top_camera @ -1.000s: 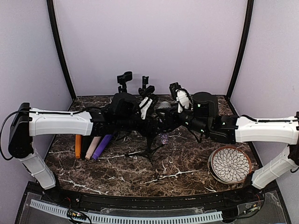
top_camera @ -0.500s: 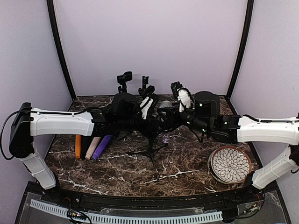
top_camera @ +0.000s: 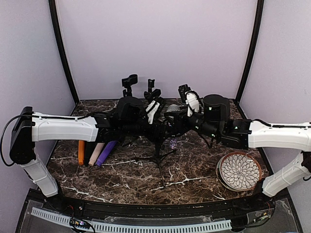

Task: Remove the microphone from the stand
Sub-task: Remove the microphone from the microphone stand.

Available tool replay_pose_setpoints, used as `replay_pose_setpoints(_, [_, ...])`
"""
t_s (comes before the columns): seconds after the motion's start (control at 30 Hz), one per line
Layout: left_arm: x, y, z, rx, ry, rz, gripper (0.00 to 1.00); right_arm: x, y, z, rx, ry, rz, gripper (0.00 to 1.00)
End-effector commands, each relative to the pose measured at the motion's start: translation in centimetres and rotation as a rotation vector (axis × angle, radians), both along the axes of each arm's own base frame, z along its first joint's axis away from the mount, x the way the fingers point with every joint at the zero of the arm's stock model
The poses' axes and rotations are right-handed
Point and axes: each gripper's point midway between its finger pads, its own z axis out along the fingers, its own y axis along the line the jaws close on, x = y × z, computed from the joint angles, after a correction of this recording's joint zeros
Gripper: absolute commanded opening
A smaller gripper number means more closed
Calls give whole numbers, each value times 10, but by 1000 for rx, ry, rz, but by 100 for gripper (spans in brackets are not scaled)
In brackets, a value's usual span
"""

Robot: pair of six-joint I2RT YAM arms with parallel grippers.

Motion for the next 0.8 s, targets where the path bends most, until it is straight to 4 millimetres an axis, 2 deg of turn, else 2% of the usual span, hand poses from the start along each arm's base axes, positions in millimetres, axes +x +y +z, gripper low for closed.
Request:
replay_pose_setpoints(0.0, [-1, 12, -42, 123, 38, 4, 77, -5, -14, 117, 276, -193, -14, 14])
replay_pose_setpoints(0.77, [-1, 16, -53, 148, 48, 15, 77, -14, -26, 155, 342, -267, -11, 13])
